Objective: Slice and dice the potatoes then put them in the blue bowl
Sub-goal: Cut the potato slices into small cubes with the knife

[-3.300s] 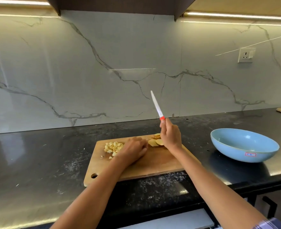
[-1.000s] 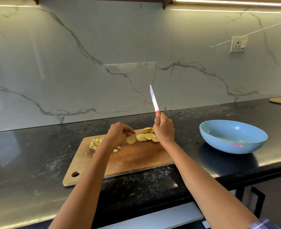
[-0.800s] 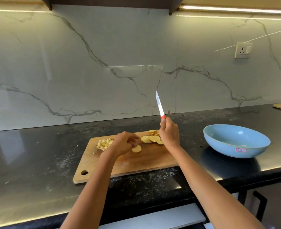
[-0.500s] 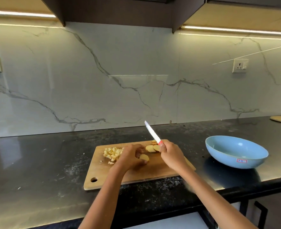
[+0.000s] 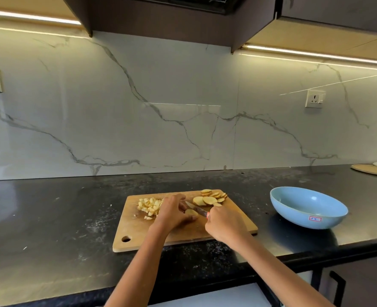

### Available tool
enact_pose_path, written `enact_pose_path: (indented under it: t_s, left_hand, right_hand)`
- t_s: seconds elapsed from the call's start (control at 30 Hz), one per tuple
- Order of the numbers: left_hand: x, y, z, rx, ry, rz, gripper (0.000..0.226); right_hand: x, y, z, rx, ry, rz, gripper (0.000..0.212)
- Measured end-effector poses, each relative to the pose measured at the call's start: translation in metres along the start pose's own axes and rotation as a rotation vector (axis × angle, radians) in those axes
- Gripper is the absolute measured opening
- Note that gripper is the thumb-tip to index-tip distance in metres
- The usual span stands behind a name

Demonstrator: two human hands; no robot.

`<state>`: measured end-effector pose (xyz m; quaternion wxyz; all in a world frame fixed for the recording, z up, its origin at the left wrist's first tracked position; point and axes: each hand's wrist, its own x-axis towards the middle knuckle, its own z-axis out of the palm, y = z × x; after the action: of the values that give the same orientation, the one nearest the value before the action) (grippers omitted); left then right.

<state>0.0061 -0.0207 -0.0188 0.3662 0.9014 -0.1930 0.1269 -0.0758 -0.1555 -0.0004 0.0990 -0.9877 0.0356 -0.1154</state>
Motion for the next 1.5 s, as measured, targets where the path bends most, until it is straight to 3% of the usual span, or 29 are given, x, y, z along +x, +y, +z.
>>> enact_pose_path:
  t_s: [0.17, 0.37, 0.47, 0.63, 0.7, 0.9, 1.07, 1.2, 1.3, 1.5]
  left_hand:
    - [0.001, 0.002, 0.000, 0.008, -0.026, -0.018, 0.071]
    - [0.001, 0.004, -0.001, 0.031, -0.067, -0.003, 0.067]
    - [0.002, 0.004, -0.002, 0.040, -0.087, -0.003, 0.065]
    - [0.002, 0.005, -0.001, 0.050, -0.140, 0.027, 0.062]
    - [0.005, 0.005, 0.001, 0.092, -0.179, 0.053, 0.062]
    - [0.006, 0.003, 0.001, 0.172, -0.278, 0.106, 0.024]
    - [0.008, 0.002, 0.000, 0.145, -0.289, 0.145, 0.012]
    - [0.012, 0.000, 0.002, 0.120, -0.309, 0.155, 0.013]
    - [0.013, -0.003, 0.001, 0.097, -0.308, 0.148, 0.016]
    - [0.006, -0.003, -0.003, 0.001, -0.186, 0.024, 0.062]
  right_hand:
    - [-0.003, -0.008, -0.004, -0.050, -0.049, 0.008, 0.020]
    - [0.001, -0.018, -0.007, -0.056, -0.130, 0.020, 0.017]
    - [0.004, -0.023, -0.006, -0.054, -0.171, 0.015, 0.029]
    - [-0.010, -0.009, -0.009, -0.026, -0.209, -0.002, 0.014]
    - [-0.018, -0.002, -0.010, -0.013, -0.219, -0.010, 0.020]
    - [-0.023, -0.005, -0.012, -0.045, -0.218, -0.012, 0.023]
    - [-0.029, 0.003, -0.022, -0.079, -0.270, -0.017, 0.024]
    - [-0.039, 0.012, -0.041, -0.146, -0.352, -0.015, 0.011]
    - [-0.033, 0.019, -0.051, -0.142, -0.361, -0.003, 0.024]
    - [-0.019, 0.010, -0.049, -0.081, -0.198, -0.017, 0.010]
